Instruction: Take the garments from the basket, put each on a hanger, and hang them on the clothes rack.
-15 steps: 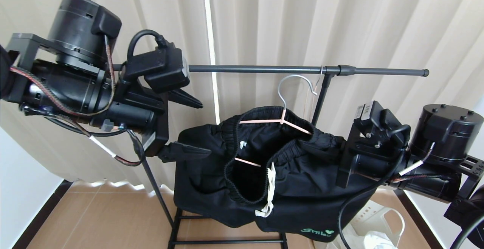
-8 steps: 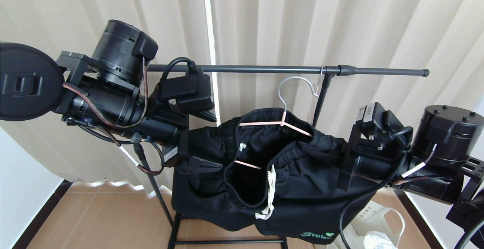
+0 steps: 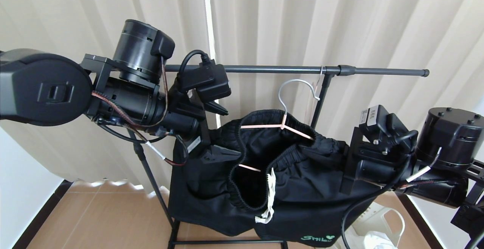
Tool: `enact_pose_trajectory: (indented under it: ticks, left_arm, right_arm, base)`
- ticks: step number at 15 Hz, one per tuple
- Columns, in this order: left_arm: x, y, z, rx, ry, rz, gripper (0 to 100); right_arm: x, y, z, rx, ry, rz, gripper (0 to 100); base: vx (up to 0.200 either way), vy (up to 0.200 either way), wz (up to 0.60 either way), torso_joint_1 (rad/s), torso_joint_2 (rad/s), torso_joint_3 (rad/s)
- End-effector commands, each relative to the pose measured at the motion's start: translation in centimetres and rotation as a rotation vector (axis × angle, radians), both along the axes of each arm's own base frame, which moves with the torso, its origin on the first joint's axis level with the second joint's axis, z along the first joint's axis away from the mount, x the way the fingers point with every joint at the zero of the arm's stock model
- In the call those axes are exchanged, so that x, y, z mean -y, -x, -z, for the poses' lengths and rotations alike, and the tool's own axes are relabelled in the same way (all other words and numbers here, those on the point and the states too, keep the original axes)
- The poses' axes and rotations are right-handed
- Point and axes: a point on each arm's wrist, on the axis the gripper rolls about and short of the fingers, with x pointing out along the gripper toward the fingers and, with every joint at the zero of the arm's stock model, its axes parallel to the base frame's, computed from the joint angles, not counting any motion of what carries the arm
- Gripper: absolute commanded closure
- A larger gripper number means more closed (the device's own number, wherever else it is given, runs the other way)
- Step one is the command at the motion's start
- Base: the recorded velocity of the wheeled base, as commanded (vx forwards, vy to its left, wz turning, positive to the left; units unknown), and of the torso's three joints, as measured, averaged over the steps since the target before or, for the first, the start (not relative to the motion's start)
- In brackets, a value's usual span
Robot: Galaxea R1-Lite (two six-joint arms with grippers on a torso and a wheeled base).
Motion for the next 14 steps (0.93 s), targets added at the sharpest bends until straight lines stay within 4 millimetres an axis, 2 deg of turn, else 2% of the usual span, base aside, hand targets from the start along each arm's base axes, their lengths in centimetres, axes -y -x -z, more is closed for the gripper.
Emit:
enact_pose_trajectory:
  ticks: [1,10,14]
  left_arm:
    - [0.5,-0.2,0.4,-0.009,-0.005,0.006,0]
    - [0.9,-0.2,1.0,-0.034,-0.002,0.033,0]
    - [0.8,0.2,2.0,-0.09,0.016,0.09,0]
  right_arm:
    - [0.0,0.6,-0.4,0.013,-0.007,-0.02,100]
    - [-0.6,2.4,-1.0,0.036,-0.018,-0.076,100]
    - [-0.5,2.7,-1.4,0.047,-0.026,-0.078,100]
  base:
    - [0.0,0.0,0.0,0.0,0.0,0.0]
    - [0.0,0.0,0.0,0.0,0.0,0.0]
    - [0.0,0.0,0.0,0.0,0.0,0.0]
